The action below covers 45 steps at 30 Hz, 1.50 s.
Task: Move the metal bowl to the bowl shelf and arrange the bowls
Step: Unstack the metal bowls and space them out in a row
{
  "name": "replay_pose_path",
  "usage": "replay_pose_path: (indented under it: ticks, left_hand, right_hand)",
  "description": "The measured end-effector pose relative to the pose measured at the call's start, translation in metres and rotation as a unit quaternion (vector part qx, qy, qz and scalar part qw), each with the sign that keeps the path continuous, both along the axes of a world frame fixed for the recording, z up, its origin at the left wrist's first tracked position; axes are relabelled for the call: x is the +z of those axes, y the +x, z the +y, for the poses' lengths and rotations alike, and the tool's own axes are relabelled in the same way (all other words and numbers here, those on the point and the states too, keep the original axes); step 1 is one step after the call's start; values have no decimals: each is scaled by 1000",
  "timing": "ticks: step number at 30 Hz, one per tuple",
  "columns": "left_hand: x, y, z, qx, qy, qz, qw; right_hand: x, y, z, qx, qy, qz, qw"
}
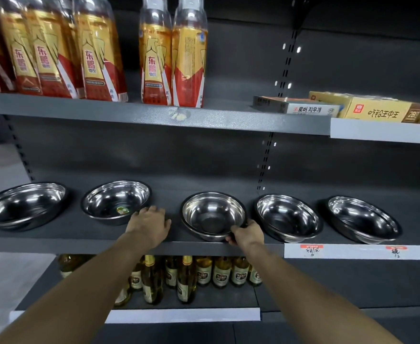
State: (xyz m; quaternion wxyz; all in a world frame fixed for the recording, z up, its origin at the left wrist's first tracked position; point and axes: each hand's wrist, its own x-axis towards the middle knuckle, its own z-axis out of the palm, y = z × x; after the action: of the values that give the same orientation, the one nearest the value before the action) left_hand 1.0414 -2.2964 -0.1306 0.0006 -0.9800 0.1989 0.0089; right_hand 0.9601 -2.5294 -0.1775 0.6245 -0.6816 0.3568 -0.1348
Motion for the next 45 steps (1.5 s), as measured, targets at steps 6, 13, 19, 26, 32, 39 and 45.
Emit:
replay_pose_path:
  ticks: [6, 13, 19, 26, 32, 39, 45]
  left_hand:
    - [1, -11, 11, 22, -3, 1, 1000]
    - [3, -18, 25, 44, -7, -6, 999]
    - [4, -17, 29, 45, -4, -11, 999]
    - [4, 3, 49, 38, -13, -29, 999]
    - [0, 40, 110, 58, -46, -30, 997]
    - [-3, 95, 206, 43, -34, -31, 998]
    - [-4, 133, 259, 4, -27, -37, 999]
  right_hand:
    - [-1, 5, 13, 10, 15, -13, 1000]
    - [-3, 6, 17, 23, 0, -1, 1000]
    - [0, 6, 15, -13, -143, 16, 989]
    - [29, 36, 61, 7, -64, -107, 992]
    - [22, 80, 141, 123, -45, -67, 989]
    - [5, 135, 233, 131, 41, -15, 990]
    - [-7, 163, 278, 16, 95, -54, 994]
